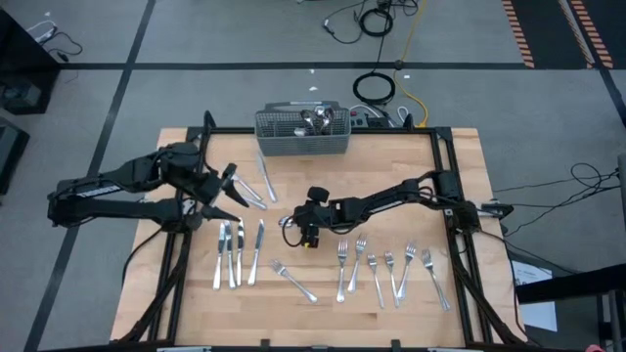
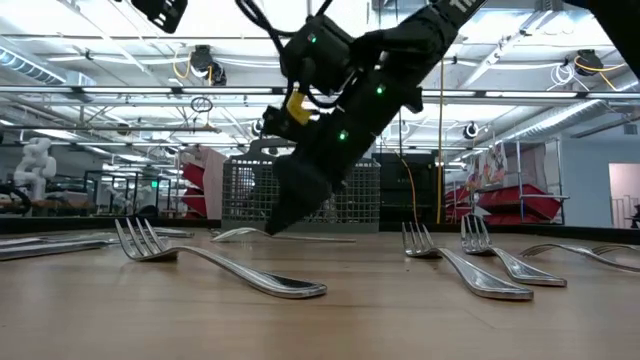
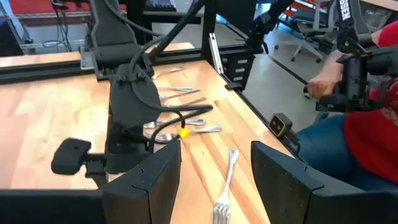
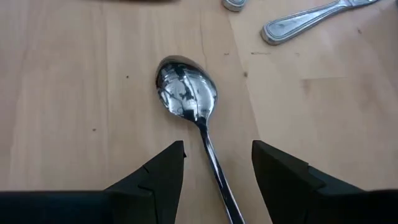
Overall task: Sort silverware
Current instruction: Put the silver spoon into the gray utensil holder
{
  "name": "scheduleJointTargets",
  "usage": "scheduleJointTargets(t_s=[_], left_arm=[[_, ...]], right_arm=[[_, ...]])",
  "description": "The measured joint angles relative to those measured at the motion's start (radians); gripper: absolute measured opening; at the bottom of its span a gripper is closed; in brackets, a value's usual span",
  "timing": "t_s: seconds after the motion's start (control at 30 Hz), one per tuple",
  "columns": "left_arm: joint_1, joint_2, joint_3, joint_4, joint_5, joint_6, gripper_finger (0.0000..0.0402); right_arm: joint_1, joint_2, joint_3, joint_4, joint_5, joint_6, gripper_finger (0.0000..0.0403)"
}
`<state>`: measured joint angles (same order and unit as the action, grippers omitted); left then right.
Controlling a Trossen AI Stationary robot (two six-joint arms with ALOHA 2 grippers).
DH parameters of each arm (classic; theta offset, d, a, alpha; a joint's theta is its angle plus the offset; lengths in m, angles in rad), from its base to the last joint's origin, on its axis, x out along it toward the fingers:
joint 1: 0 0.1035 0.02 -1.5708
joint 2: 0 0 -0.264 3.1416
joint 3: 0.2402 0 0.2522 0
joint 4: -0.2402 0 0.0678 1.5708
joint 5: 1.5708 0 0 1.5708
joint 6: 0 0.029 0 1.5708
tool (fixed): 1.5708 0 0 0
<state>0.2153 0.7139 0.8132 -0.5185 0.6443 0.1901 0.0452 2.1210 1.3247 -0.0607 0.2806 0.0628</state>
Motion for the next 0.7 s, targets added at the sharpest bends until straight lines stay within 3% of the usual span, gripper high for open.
scheduleJointTargets(t_s=[0.23, 0.53, 0.7], left_arm=[[-0.002, -0.001, -0.01, 0.016, -0.012, 0.0, 0.0202], [-0.002, -0.001, -0.01, 0.017, -0.044, -0.001, 0.0202], [-0.002, -0.001, -0.01, 0.017, -0.048, -0.002, 0.0202]], right_arm=[[-0.003, 0.026, 0.001, 0.008, 0.027, 0.051, 0.0165], [-0.021, 0.026, 0.002, -0.046, 0.034, 0.145, 0.0014], [-0.023, 0.026, 0.002, -0.043, 0.04, 0.198, 0.0005]])
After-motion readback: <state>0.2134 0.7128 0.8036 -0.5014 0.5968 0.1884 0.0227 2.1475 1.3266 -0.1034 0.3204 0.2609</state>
